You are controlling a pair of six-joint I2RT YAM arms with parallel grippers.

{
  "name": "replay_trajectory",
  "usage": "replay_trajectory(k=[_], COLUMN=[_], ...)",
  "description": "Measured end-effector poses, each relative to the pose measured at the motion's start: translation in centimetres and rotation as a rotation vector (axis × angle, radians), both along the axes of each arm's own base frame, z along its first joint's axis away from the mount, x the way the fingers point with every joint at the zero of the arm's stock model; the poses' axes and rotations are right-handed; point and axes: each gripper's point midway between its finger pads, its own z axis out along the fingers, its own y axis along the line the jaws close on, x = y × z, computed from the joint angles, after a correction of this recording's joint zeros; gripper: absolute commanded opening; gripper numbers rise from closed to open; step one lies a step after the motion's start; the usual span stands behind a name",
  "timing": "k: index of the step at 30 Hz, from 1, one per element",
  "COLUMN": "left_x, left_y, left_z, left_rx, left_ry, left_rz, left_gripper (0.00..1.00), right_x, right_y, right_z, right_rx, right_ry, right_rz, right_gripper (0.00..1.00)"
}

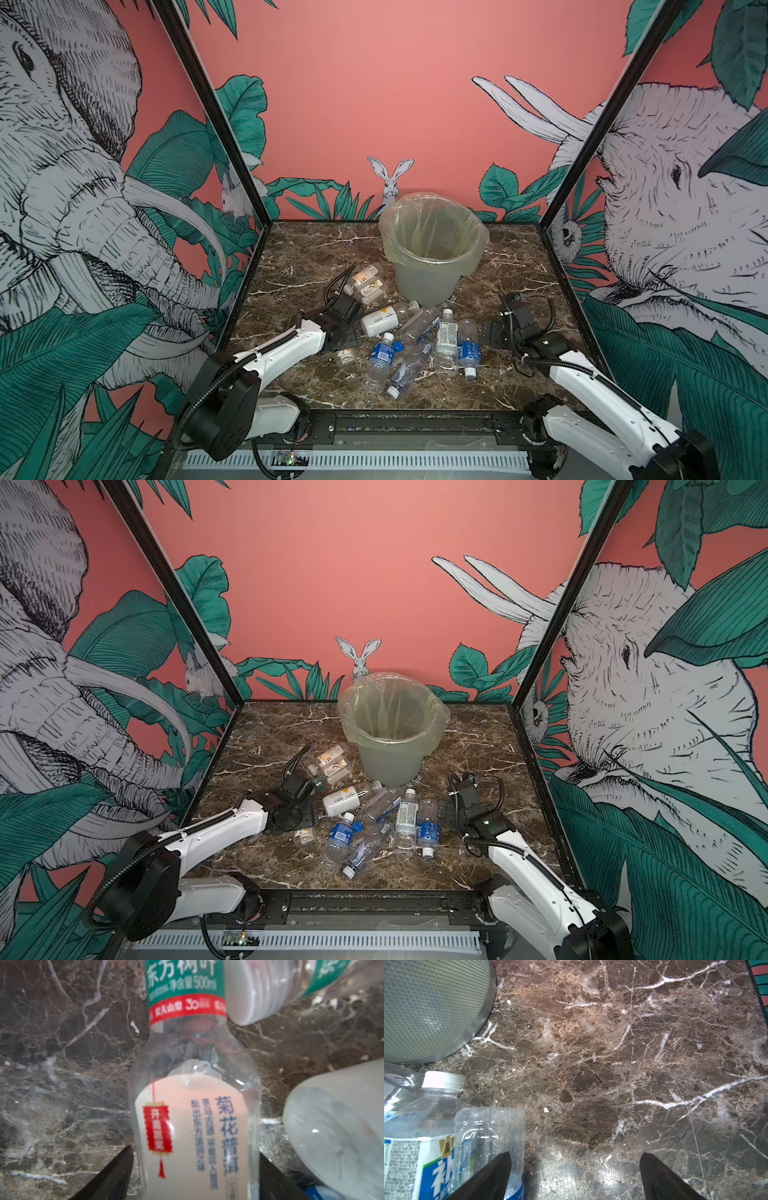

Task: Throw the plastic bottles in the bin
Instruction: 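Close the left gripper around the green-and-red-labelled clear bottle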

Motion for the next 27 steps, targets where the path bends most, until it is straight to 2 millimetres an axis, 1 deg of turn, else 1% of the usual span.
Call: replay_trajectory(k=[5, 11, 17, 19, 21, 25, 27], left_x=[0.4, 0.6, 0.0, 0.1, 0.2, 0.3, 0.4], left_y=[0.4, 0.8, 0.8, 0.8, 0.7, 0.6, 0.6], left_z=[-0.1, -0.4, -1.8, -2.0, -2.0, -2.1, -2.1], left_rx=[-0.027, -0.047, -0.045, -0.042, -0.039, -0.033, -0.033], left_ry=[0.004, 0.025, 0.098, 0.108, 0.112, 0.116, 0.113], left_rz=[0.024, 0.028, 0.005, -0.006, -0.013, -0.030, -0.036], left_gripper=[0.85, 0.82, 0.78, 0.77, 0.74, 0.62, 0.59], right_x=[0.0, 0.1, 0.1, 0.1, 0.1, 0.1, 0.1], right_y=[0.0, 0.0, 0.0, 0.0, 0.0, 0.0, 0.0], right_z=[0.0, -0.2, -0.3, -0.3, -0.3, -0.3, -0.3], right_rx=[0.001, -0.002, -0.003, -0.004, -0.004, -0.004, -0.005], right_ry=[0.000, 0.007, 0.011, 0.010, 0.010, 0.010, 0.012], right_rz=[-0.002, -0.003, -0.006, -0.006, -0.007, -0.007, -0.007], right_gripper=[0.99, 0.99, 0.99, 0.99, 0.99, 0.99, 0.99])
